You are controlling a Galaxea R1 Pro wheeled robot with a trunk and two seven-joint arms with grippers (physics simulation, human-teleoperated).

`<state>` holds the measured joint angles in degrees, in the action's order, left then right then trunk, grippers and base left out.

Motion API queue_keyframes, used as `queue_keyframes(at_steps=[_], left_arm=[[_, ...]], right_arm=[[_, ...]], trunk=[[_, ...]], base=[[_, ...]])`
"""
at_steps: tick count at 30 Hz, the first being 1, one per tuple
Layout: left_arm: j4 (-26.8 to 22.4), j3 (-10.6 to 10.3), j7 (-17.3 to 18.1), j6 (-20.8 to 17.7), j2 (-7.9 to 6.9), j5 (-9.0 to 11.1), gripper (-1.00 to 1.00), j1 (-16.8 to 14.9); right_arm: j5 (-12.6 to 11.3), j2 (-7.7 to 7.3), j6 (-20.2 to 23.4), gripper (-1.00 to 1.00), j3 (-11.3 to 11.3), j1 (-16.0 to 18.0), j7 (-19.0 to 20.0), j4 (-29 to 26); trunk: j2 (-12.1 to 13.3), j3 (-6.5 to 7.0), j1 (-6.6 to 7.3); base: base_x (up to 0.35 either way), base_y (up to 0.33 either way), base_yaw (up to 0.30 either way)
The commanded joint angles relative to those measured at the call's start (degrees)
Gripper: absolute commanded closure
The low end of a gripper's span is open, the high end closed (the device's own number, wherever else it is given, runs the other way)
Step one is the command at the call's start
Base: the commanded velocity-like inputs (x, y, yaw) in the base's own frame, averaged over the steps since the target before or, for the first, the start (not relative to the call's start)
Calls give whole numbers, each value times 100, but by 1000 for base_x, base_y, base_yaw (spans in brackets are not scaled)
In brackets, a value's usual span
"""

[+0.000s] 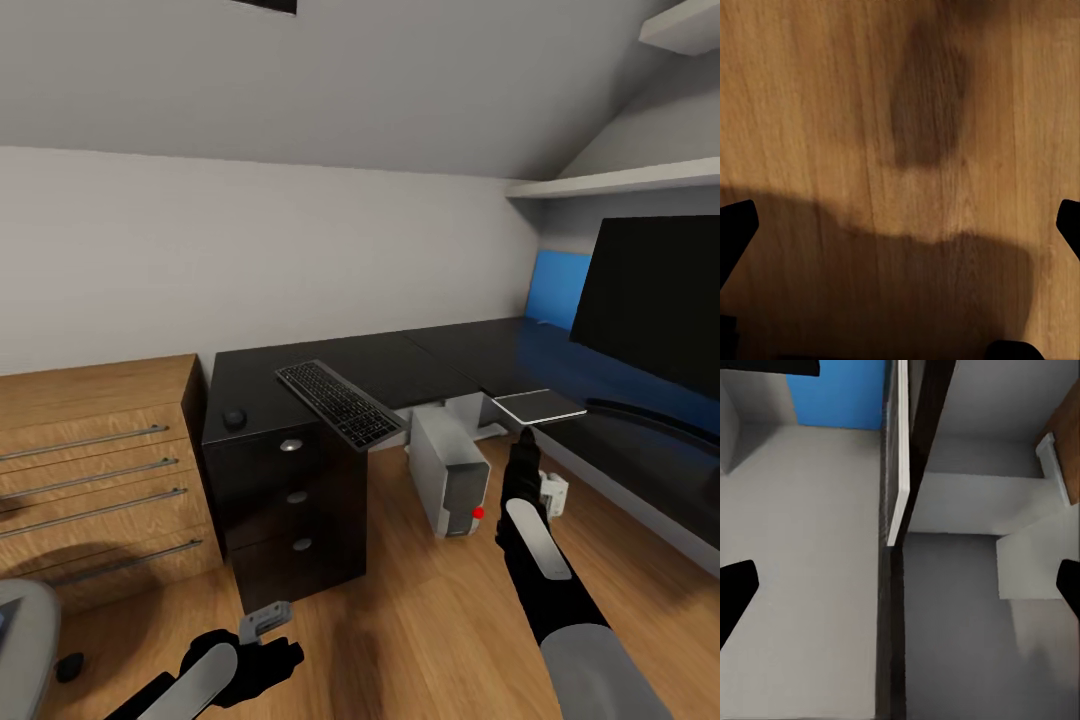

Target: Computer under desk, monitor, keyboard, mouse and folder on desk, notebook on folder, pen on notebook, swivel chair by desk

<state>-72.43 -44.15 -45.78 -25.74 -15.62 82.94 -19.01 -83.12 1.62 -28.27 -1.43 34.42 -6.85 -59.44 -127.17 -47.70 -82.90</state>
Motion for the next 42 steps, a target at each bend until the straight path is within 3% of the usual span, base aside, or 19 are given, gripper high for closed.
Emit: queue_keyframes(at_steps=[1,5,15,20,25,29,38,42], left_arm=[[-8,-12,-36,-2,-4,30,-100,-6],[-8,-8,-36,-2,-4,30,-100,-6],[-8,-14,-36,-2,-6,30,-100,-7],[-8,-14,-36,-2,-6,30,-100,-7],[-8,-89,-36,-2,-4,25,-100,-6],[-8,-157,-36,-2,-8,14,-100,-6],[-8,-196,-29,-2,-3,-311,-100,-6],[-8,-198,-28,-2,-2,-352,-100,-6]], right_arm=[[-10,7,-24,-100,8,3,72,-5],[55,43,-316,-100,84,3,525,71],[61,83,-843,-100,215,3,603,192],[62,194,-1055,-100,235,3,605,240],[69,318,-1178,-100,322,14,606,697],[68,332,-1229,-100,338,19,606,815],[61,332,-1222,-100,372,21,613,865],[59,331,-1222,-100,375,21,614,846]], trunk=[[-3,-6,1],[-3,-6,1],[-3,-6,1],[-3,-6,1],[-3,-6,1],[-3,-6,1],[-3,-6,1],[-3,-6,1]], base=[[0,0,0],[0,0,0],[0,0,0],[0,0,0],[0,0,0],[0,0,0],[0,0,0],[0,0,0]])
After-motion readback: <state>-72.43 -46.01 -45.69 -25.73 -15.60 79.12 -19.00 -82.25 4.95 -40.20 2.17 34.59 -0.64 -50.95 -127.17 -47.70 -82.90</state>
